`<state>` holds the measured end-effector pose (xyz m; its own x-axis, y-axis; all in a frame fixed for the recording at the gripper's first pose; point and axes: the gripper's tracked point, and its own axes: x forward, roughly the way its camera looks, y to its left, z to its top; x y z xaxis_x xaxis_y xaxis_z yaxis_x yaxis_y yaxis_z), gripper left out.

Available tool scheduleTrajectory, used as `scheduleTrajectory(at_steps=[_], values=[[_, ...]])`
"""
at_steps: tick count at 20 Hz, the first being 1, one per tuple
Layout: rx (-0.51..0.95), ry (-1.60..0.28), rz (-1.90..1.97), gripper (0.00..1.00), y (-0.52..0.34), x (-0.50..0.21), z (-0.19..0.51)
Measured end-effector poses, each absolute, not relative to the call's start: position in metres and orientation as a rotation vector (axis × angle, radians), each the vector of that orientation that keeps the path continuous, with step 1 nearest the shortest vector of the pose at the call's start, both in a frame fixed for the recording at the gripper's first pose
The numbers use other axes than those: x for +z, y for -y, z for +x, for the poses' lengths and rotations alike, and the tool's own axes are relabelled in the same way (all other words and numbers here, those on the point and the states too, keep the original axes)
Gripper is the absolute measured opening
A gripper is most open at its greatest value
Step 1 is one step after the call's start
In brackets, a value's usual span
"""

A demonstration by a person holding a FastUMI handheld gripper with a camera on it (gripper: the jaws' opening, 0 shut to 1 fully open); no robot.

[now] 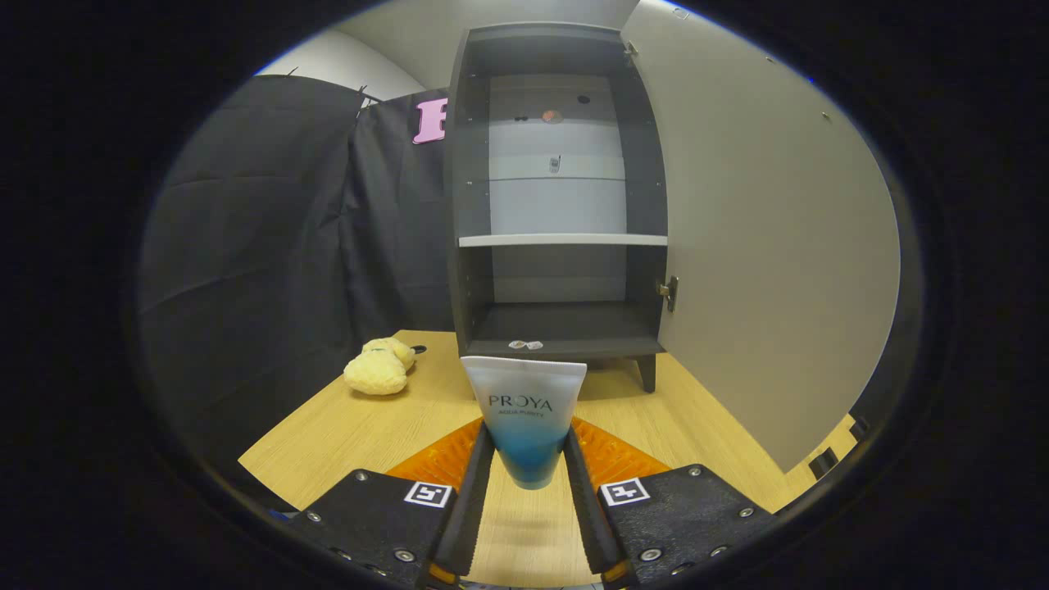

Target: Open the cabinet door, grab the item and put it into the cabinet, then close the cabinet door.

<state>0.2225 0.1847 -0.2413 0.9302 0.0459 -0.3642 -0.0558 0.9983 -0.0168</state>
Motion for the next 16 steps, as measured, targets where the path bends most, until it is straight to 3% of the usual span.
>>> scheduleTrajectory(at_steps=[16], values=[[0.078, -0.286, -0.029, 0.51, -0.16, -0.145, 0.329]])
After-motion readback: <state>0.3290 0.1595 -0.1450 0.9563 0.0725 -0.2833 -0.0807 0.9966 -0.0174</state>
